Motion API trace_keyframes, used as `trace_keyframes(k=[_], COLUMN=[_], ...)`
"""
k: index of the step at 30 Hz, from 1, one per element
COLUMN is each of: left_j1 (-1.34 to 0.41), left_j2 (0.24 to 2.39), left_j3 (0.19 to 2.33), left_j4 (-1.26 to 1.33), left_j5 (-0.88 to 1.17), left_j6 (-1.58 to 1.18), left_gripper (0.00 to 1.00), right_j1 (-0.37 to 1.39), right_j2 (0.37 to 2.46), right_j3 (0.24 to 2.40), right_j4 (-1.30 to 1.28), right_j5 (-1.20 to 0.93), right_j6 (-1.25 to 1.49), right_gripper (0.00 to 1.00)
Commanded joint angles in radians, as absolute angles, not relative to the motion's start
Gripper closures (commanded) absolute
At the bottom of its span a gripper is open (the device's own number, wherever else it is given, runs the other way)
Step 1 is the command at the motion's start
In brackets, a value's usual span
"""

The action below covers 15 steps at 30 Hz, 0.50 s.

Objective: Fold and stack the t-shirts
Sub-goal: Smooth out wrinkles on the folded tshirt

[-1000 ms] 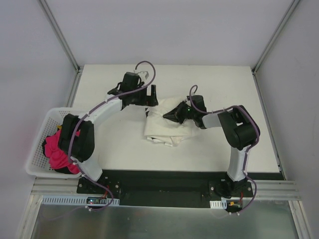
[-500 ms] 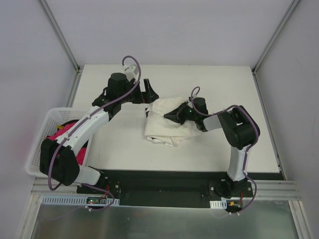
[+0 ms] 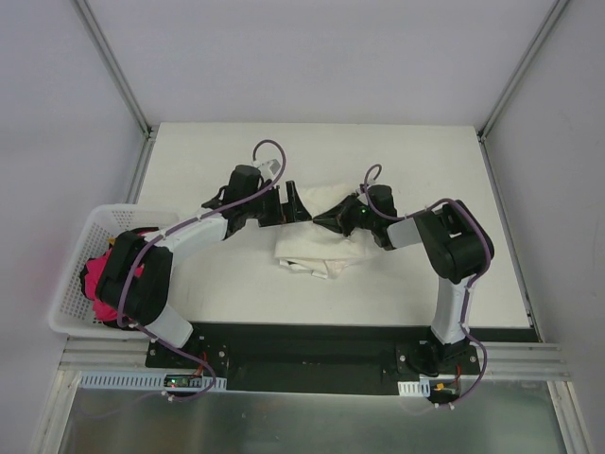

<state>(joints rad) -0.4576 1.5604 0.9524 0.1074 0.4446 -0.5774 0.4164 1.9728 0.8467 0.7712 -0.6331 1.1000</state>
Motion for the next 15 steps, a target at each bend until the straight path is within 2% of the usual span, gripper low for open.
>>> trace_keyframes(k=[1, 15], left_j1=[-0.474, -0.477], left_j2=[1.559, 1.604], left_j3=[0.914, 0.762], left_j4=[0.178, 0.189], left_j5=[0.495, 0.5], left_j6=[-0.615, -0.615], left_gripper=[0.01, 0.03], right_j1=[0.385, 0.318], right_j2=[2.011, 1.999], right_j3=[0.844, 0.825], right_j4=[0.732, 0.735], right_j5=[-0.607, -0.62], right_j6=[1.103, 1.106], right_gripper=[0.89, 0.86])
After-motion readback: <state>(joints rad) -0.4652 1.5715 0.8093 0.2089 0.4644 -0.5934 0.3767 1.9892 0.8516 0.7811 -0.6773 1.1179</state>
